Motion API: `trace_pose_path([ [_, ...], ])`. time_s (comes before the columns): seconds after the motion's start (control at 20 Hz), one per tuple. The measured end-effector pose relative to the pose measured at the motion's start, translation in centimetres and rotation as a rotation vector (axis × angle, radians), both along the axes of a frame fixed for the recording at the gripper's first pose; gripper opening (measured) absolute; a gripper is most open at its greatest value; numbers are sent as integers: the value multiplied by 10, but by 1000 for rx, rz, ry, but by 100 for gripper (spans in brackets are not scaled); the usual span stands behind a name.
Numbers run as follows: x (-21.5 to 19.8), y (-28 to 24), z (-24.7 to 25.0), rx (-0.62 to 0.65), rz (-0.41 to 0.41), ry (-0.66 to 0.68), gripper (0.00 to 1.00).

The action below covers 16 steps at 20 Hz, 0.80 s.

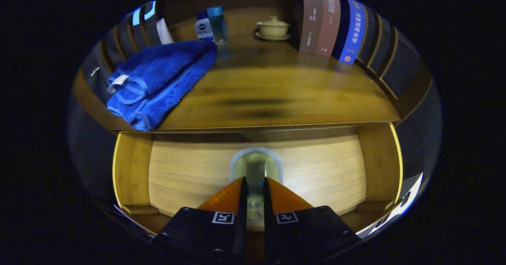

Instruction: Pull open the drawer, take out the items inside it, and place them on the countertop above the cabinet.

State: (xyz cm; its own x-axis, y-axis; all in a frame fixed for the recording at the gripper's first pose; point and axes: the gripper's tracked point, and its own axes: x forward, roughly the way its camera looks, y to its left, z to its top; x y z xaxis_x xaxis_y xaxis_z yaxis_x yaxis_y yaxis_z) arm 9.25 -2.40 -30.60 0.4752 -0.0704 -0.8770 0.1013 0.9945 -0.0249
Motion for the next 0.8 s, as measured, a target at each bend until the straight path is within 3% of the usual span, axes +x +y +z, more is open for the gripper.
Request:
trace_pose_path([
  [0.25, -3, 2, 84, -25, 17, -233, 23],
  [0.4, 20, 5, 126, -8, 10, -379, 23],
  [0.8, 115, 6, 131, 64, 2, -423, 23],
])
